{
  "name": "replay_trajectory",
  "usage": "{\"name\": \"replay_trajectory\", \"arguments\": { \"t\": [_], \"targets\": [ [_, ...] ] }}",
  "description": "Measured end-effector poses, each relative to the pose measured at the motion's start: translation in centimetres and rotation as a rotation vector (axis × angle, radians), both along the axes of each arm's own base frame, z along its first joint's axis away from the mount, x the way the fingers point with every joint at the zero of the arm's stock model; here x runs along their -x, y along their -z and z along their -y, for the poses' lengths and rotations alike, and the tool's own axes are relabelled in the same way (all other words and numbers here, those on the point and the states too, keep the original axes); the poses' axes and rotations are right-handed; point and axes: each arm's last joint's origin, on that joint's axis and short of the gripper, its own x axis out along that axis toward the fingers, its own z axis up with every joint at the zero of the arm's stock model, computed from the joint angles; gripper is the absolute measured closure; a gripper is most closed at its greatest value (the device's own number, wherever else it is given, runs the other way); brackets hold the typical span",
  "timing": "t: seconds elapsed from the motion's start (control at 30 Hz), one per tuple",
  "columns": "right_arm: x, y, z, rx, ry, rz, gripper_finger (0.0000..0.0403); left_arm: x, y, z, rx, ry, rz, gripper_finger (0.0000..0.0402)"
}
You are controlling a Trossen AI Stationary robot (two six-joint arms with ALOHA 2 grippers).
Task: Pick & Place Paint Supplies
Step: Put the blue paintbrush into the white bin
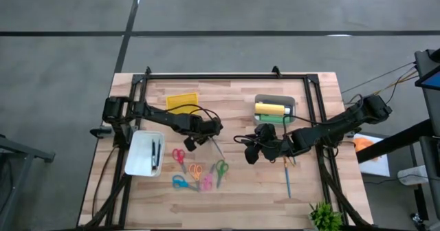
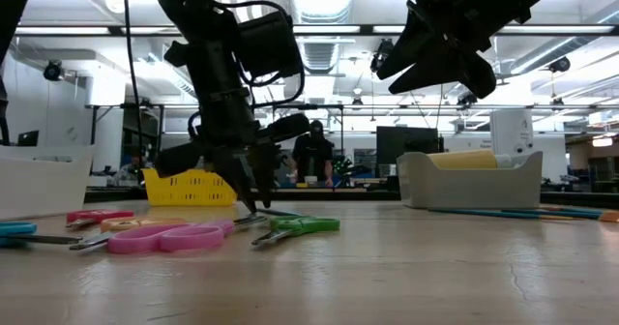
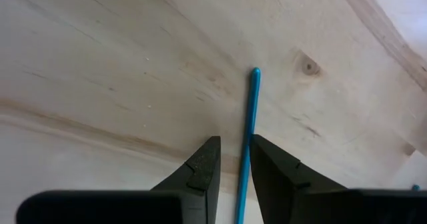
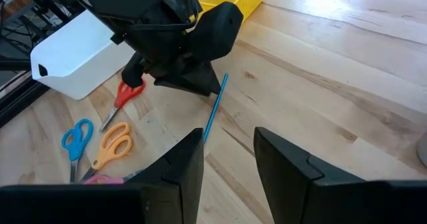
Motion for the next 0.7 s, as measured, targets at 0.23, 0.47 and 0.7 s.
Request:
{"name": "replay_trajectory", "arguments": {
  "t": [0.23, 0.47, 0.7],
  "targets": [
    [0.00, 0.00, 0.01, 0.002, -0.001, -0.001, 0.0273, 0.40, 0.24, 0.01, 0.011, -0.020, -0.017, 0.0316],
    [0.01, 0.01, 0.00, 0.000, 0.000, 0.000, 0.0273, 0.62, 0.49, 0.05, 0.020, -0.014, -0.018, 0.0316],
    [0.00, 0.01, 0.01, 0.002, -0.001, -0.001, 0.0273, 0.50, 0.20, 0.25, 0.027, 0.103, -0.017, 0.0316]
  ]
}}
